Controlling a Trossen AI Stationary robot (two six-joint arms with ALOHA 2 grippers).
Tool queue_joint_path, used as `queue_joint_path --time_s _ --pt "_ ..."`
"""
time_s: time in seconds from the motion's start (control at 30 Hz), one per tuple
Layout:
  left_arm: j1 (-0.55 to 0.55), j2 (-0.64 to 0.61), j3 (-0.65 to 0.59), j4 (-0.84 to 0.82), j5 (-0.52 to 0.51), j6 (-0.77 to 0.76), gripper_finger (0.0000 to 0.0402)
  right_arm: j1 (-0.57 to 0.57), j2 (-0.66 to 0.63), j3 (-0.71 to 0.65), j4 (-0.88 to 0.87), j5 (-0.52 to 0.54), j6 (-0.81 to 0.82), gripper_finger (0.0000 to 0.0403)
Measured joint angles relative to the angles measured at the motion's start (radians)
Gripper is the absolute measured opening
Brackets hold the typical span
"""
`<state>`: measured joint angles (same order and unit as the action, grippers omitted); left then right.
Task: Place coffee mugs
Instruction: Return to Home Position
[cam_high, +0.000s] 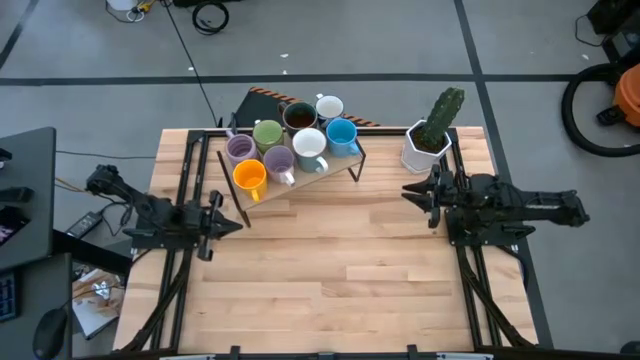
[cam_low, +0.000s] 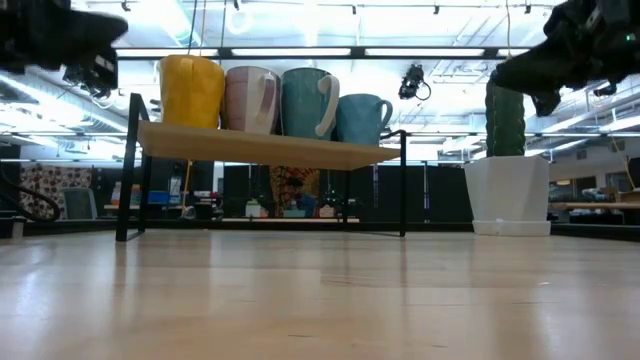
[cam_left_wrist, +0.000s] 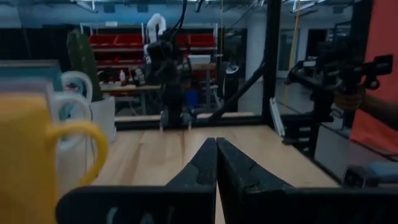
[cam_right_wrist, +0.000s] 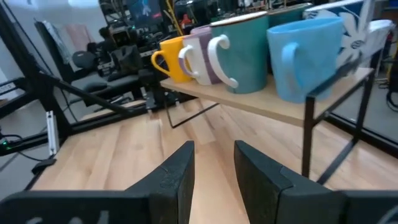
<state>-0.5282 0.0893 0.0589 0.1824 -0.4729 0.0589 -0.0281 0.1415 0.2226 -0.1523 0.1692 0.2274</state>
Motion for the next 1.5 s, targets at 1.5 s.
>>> queue_joint_path --time_s 1.5 --pt "0.015 -0.038 -0.051 0.000 0.006 -0.074 0.0013 -0.179 -0.138 -0.217 0.211 0.047 -0.014 0.0119"
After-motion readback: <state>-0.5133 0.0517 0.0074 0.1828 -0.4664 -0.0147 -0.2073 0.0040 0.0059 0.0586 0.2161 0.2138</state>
